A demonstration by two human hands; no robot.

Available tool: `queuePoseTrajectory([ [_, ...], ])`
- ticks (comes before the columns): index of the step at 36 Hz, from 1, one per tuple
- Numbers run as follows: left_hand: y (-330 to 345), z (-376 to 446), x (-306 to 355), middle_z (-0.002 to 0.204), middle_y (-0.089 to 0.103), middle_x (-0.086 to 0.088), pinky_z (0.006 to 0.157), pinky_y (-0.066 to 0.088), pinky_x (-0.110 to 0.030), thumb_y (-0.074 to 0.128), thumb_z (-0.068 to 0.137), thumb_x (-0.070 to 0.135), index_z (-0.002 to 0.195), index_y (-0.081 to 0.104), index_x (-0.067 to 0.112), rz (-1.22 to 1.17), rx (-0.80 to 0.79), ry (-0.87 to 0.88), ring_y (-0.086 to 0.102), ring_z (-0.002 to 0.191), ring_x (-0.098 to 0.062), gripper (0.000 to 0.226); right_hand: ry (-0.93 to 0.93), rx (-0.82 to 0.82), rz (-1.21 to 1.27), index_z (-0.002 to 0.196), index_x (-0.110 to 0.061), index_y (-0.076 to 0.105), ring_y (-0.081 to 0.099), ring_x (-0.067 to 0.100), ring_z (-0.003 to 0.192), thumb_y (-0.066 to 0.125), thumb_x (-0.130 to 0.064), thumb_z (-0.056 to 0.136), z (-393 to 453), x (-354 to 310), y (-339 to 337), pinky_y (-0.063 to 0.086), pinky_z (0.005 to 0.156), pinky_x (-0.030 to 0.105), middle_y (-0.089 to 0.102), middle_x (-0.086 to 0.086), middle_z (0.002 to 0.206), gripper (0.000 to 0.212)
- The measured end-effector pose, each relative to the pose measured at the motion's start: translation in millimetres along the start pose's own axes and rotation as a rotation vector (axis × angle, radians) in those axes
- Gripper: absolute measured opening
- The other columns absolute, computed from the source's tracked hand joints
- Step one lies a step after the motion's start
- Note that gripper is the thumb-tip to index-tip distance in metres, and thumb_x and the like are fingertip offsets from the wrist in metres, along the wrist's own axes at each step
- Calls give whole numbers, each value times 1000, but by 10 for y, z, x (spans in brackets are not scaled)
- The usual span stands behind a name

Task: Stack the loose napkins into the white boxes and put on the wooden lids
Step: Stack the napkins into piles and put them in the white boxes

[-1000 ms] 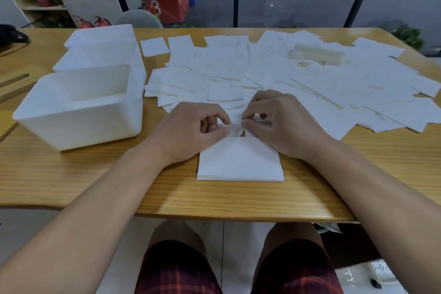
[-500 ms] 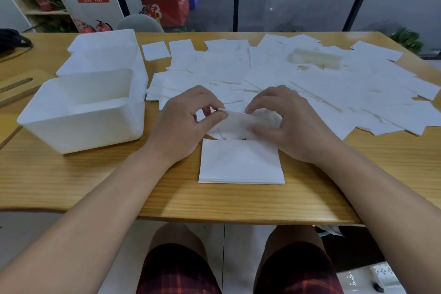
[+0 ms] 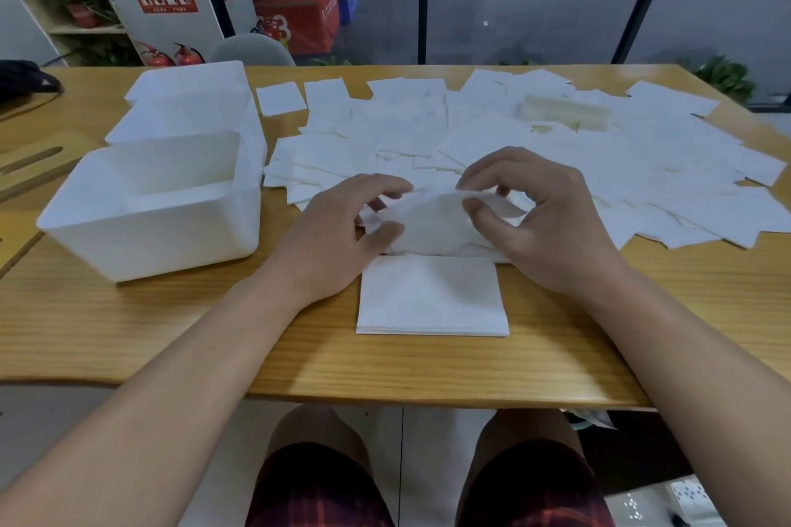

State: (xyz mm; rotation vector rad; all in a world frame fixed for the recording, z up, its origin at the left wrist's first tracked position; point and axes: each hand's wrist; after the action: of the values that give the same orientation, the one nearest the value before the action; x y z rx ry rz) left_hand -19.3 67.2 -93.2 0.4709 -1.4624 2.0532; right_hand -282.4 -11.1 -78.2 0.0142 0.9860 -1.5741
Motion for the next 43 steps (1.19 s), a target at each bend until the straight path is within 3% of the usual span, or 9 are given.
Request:
queuePoseTrajectory([
  [7,-12,17,42,109,78,23,85,55,-25,66,106,10,128,75,38,-155,125,-62,69,104,-3,37,156,-254,89,116,-32,76,54,11,140,74,-50,98,3,-147,-62,41,110,32,64,-17,139,25],
  [14,-14,9,54,113,80,15,93,58,-41,74,100,6,118,82,29,-293,148,41,71,108,-24,30,212,-156,-117,150,-37,56,46,4,143,71,-42,103,-9,67,39,35,122,47,60,-25,144,49],
  [17,-23,4,48,116,80,10,96,58,-41,73,98,-4,121,80,20,-328,157,93,72,116,-24,34,223,-112,-91,136,-39,67,55,4,130,73,-40,102,16,131,21,41,116,45,68,-25,124,34],
  [20,-30,-4,51,121,79,5,102,57,-40,59,97,-16,126,77,15,-342,135,88,70,123,-24,46,276,-111,-36,113,-35,78,63,0,115,74,-31,102,26,108,14,47,98,22,72,-23,109,13],
  [24,-70,-2,109,122,79,0,103,55,-31,42,104,-8,127,76,11,-501,91,-17,70,123,-21,45,275,-64,-2,107,-34,79,64,3,109,73,-23,103,23,75,29,39,74,11,71,-25,102,14],
  [28,-28,3,134,108,79,12,91,57,-33,61,112,29,113,81,23,-345,111,-19,72,108,-16,21,245,-38,33,109,-32,79,66,7,108,72,-21,103,27,15,30,39,71,11,73,-23,105,14],
  [33,13,13,110,92,77,17,83,56,-29,75,104,26,99,81,25,-262,228,34,69,92,-11,8,209,-14,51,116,-27,79,66,-1,107,76,-21,102,12,-32,18,41,75,6,76,-19,107,16],
  [39,-42,8,114,100,78,15,83,54,-23,75,105,27,108,83,18,-214,387,96,72,96,-13,13,190,76,52,105,-24,81,66,7,102,74,-23,103,27,-45,-12,42,72,12,77,-16,101,8],
  [43,-59,-9,152,94,78,12,78,53,-23,75,105,24,106,83,16,-279,375,85,71,89,-14,12,193,34,188,102,-19,82,67,18,86,74,-20,103,54,-72,-70,52,72,35,77,-2,91,8],
])
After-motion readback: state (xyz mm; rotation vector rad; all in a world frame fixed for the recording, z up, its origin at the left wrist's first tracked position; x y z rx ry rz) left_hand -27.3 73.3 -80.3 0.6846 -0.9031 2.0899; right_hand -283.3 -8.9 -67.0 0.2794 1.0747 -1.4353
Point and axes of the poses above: each hand's wrist, its own z-axis towards the middle knuckle, its own y-axis out of the palm, x = y × z
